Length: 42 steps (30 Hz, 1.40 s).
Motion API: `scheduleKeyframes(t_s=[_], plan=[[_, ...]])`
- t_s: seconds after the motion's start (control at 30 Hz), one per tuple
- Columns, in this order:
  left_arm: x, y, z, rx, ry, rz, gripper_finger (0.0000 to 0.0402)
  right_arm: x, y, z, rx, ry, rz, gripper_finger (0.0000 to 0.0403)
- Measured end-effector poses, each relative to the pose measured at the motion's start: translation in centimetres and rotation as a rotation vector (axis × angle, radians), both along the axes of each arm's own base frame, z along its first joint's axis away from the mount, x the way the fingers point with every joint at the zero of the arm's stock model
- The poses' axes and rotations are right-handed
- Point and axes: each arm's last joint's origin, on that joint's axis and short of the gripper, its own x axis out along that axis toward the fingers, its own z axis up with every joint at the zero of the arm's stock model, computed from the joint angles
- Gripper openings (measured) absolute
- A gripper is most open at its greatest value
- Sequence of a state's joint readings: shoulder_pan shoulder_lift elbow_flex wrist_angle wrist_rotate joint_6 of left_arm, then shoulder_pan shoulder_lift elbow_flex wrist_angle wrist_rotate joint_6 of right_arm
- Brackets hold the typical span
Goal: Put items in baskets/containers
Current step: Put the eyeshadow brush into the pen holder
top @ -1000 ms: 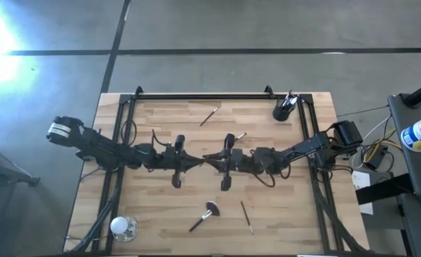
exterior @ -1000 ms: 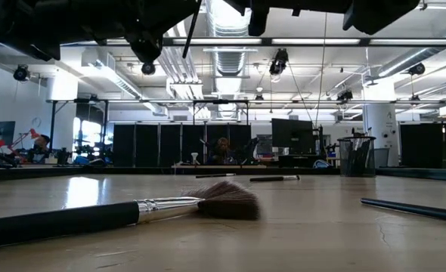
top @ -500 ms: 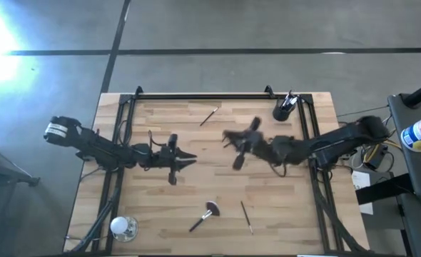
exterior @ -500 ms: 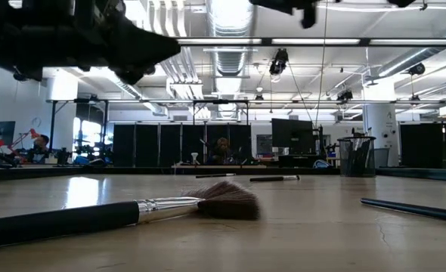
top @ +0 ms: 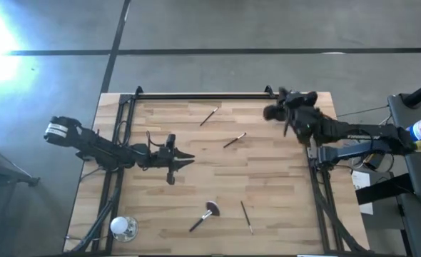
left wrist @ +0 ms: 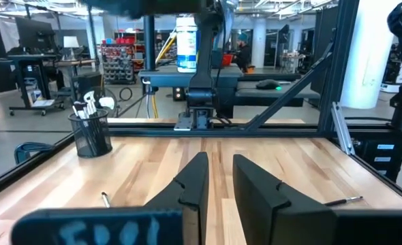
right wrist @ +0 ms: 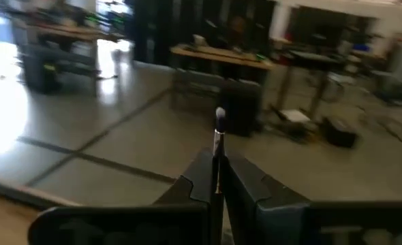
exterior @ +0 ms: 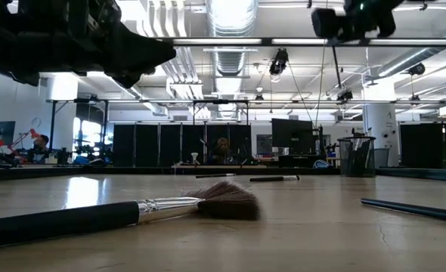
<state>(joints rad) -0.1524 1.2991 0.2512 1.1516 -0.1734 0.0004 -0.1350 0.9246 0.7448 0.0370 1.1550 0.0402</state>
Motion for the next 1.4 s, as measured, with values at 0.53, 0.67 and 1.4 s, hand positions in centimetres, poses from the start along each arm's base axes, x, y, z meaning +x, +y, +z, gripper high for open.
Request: scheduleKeyframes(t_s=[0.53,0.67,1.4], plan=[[-0.4,0.1,-0.7,0.008,0.029,0.003,0.0059,-5.2,-8.3,-9.8,0.129,-0.142,-0.199,0.0013],[-0.4,0.1,-0.7,0.007,0.029,0.004,0.0059,-5.7,-8.3,-11.9,0.155,-0.161,-0.217,0.0013],[-0.4,0.3,-1.2,0.007,0.070,0.009,0.0059,-4.3,-9.4,-13.5,0.271,-0.084,-0.236,0.0114]])
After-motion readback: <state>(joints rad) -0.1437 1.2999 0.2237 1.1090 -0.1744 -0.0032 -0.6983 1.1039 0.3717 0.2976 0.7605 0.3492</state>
